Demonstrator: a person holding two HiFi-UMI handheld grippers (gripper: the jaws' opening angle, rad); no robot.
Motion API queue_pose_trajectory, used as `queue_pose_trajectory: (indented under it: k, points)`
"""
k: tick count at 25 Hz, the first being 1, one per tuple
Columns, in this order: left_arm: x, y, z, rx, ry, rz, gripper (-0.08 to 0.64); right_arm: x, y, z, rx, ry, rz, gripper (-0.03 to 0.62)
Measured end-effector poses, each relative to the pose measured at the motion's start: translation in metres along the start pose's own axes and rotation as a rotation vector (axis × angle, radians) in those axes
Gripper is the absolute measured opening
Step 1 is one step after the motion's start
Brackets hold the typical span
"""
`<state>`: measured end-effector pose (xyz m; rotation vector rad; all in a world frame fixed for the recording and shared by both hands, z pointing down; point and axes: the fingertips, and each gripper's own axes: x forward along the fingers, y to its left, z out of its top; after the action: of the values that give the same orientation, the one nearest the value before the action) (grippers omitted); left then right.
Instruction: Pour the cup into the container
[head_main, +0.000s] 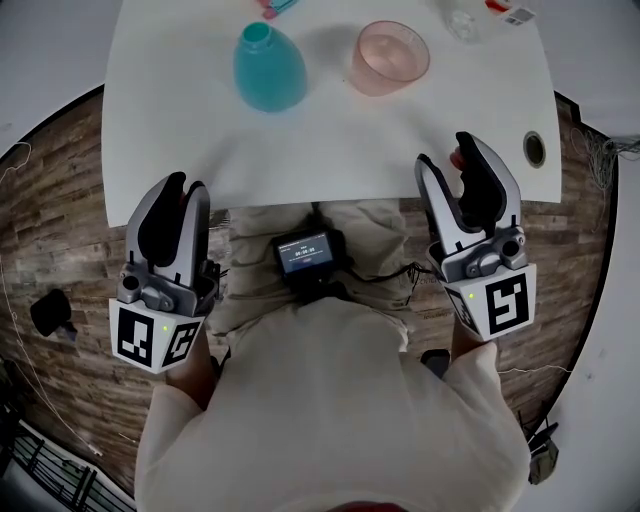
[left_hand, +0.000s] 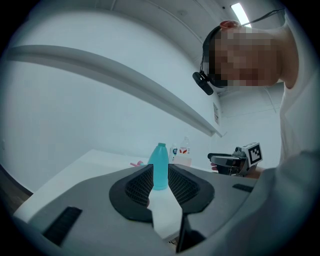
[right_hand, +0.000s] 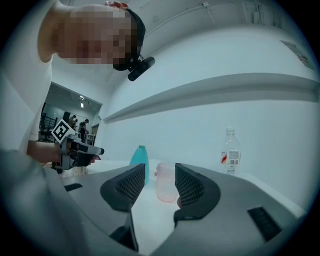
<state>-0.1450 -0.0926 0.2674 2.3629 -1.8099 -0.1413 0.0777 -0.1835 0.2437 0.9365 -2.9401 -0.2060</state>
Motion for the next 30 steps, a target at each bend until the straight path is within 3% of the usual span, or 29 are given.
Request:
queue_pose_trajectory:
  k: [30]
  points:
    - [0.006,-0.007,0.004,0.014,0.031,-0.018,0.101,0.008,-0.021,0.007,0.028,0.021,0.035,0.196]
